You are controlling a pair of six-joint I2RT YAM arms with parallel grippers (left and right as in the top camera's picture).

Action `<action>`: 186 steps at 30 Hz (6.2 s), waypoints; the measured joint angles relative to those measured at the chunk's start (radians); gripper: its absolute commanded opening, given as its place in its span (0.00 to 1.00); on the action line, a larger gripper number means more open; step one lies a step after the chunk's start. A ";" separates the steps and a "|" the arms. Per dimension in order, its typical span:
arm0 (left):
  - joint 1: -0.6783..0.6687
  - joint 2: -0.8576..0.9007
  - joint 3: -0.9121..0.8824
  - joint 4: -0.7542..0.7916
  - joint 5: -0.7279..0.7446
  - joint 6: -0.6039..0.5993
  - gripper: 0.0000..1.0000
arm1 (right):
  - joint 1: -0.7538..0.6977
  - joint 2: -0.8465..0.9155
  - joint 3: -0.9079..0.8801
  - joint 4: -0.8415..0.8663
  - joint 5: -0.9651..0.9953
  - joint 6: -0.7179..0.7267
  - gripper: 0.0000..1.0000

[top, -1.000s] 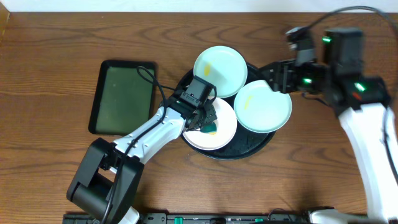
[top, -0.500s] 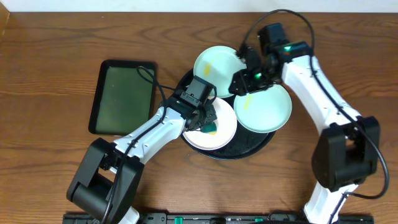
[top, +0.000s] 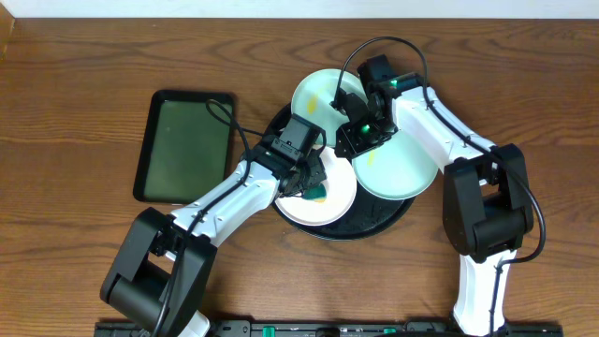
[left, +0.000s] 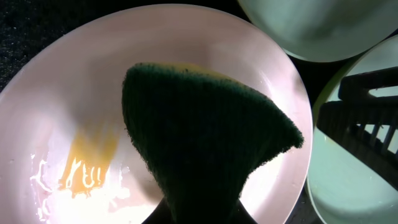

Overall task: Clean dirty plates on tray and stack at the side
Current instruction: 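Reach the right gripper to the pink plate's rim and grip it, then scrub the pink plate with the sponge while the right gripper holds it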

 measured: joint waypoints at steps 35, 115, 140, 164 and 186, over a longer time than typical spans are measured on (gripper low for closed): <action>0.000 0.000 0.000 0.000 0.000 0.000 0.07 | 0.059 0.000 -0.085 0.129 0.110 -0.086 0.34; -0.056 0.016 0.000 0.026 -0.175 -0.064 0.57 | 0.064 0.000 -0.099 0.167 0.114 -0.050 0.17; -0.058 0.047 0.006 -0.024 -0.240 -0.006 0.08 | 0.064 0.000 -0.099 0.162 0.109 -0.051 0.01; -0.069 -0.045 0.006 -0.028 -0.221 -0.050 0.08 | 0.064 0.000 -0.100 0.178 0.108 -0.031 0.02; -0.019 0.038 0.010 -0.185 -0.450 -0.081 0.07 | 0.064 0.000 -0.100 0.160 0.107 -0.008 0.01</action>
